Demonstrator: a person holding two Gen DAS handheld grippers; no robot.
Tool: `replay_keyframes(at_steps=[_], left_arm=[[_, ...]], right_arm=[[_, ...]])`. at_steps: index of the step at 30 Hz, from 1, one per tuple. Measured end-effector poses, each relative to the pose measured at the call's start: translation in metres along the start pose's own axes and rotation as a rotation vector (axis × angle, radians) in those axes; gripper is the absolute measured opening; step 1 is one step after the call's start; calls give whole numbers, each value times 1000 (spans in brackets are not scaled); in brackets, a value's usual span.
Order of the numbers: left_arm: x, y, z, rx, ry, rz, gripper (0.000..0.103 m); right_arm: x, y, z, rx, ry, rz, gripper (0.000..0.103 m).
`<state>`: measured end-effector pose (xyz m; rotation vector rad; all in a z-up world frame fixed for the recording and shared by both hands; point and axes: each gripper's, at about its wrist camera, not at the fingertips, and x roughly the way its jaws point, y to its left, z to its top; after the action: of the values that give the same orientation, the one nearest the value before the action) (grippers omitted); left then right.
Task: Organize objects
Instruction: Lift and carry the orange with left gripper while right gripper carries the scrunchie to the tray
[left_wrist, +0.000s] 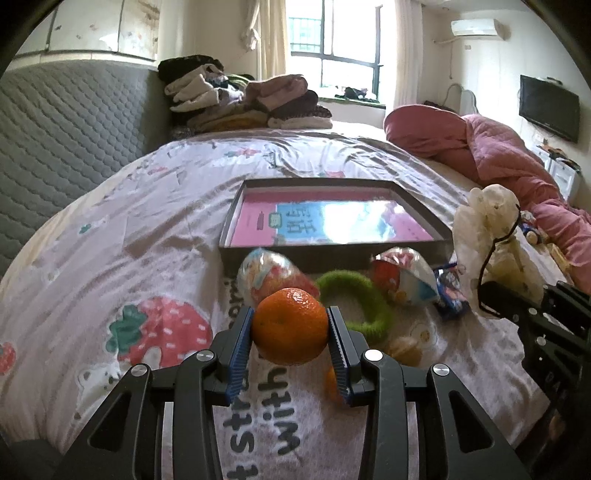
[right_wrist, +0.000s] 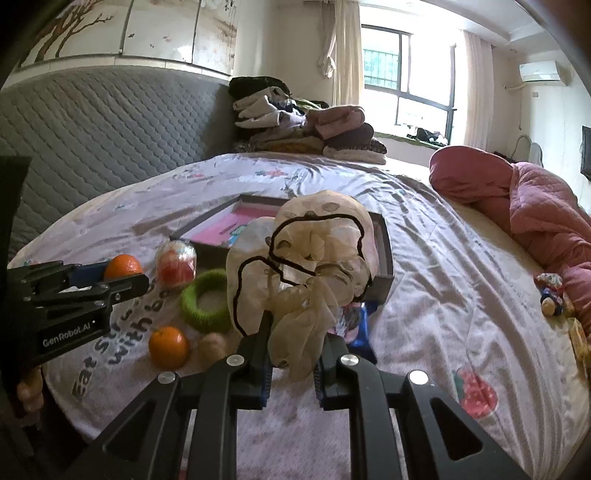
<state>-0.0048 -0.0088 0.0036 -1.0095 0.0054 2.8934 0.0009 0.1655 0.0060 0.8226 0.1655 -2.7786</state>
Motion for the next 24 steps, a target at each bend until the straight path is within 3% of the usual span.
replay_keyframes(at_steps=[18,24], left_arm=[[29,-7,65,25,-38,4,40],[47,1,80,22,-18,11,40]], right_arm=[[29,-17,47,0,-30,-4,18],[44,-25,57,-3,-29,-12,18]])
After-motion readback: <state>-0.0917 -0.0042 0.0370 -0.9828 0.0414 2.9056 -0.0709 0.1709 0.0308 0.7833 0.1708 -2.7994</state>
